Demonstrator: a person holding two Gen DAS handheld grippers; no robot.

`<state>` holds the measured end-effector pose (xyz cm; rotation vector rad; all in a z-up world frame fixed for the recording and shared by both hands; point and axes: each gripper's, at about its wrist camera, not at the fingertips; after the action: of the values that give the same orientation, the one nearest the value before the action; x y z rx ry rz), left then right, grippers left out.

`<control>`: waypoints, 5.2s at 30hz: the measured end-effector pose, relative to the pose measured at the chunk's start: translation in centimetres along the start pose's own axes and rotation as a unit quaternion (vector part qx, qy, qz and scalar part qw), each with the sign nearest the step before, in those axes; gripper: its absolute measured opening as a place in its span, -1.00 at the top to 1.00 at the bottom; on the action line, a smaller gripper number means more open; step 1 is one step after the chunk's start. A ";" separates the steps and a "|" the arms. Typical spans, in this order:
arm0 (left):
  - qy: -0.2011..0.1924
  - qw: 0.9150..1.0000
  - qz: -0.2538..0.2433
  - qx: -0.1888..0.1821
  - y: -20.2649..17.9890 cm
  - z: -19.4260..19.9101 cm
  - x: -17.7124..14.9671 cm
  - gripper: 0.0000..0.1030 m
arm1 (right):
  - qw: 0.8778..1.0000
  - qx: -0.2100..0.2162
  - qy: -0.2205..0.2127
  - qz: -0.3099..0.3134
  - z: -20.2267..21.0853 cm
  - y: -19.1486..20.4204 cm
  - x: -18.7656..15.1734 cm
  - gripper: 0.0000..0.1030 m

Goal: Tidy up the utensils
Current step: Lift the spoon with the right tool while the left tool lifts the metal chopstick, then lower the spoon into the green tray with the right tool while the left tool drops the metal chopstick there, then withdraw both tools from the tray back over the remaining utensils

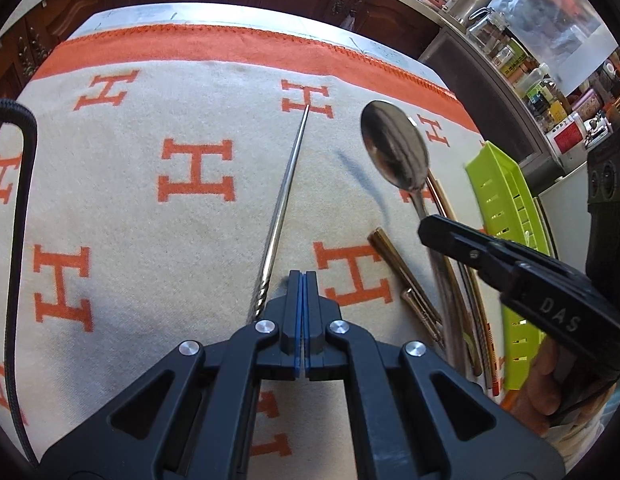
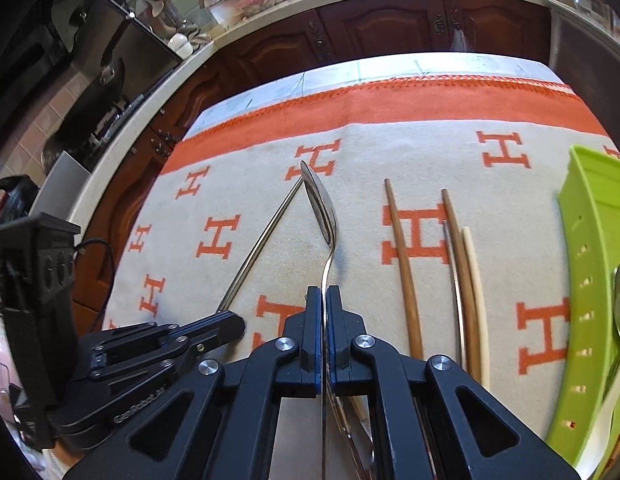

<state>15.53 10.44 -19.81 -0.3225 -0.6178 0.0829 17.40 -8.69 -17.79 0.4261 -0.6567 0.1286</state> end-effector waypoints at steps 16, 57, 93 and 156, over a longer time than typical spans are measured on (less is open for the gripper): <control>-0.055 0.996 -0.055 0.053 -0.6 4.1 -0.7 1.00 | 0.999 0.016 -0.035 -0.035 5.8 -3.3 -1.0 0.97; -0.044 0.993 -0.096 0.061 -5.5 4.6 -1.1 0.93 | 0.996 0.060 -0.048 -0.052 8.9 -3.0 -1.7 0.97; 0.059 0.992 -0.089 -0.060 -26.8 -3.3 -4.3 0.92 | 0.985 -0.078 -0.059 -0.140 17.4 -24.0 -5.8 0.93; -0.054 0.997 -0.045 0.045 -5.1 7.2 -7.4 -0.17 | 0.990 -0.064 0.003 0.123 7.5 -0.1 -6.3 0.37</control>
<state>5.22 6.26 -16.73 -0.2032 -0.7321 0.0420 8.24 -11.84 -16.35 0.2194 -0.7060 0.3188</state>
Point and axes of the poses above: each gripper's, at about its wrist camera, not at the fingertips, and z roughly against the way its jaws point, y to its left, x to its top, and after that the axes turned 11 degrees about -y, right-handed
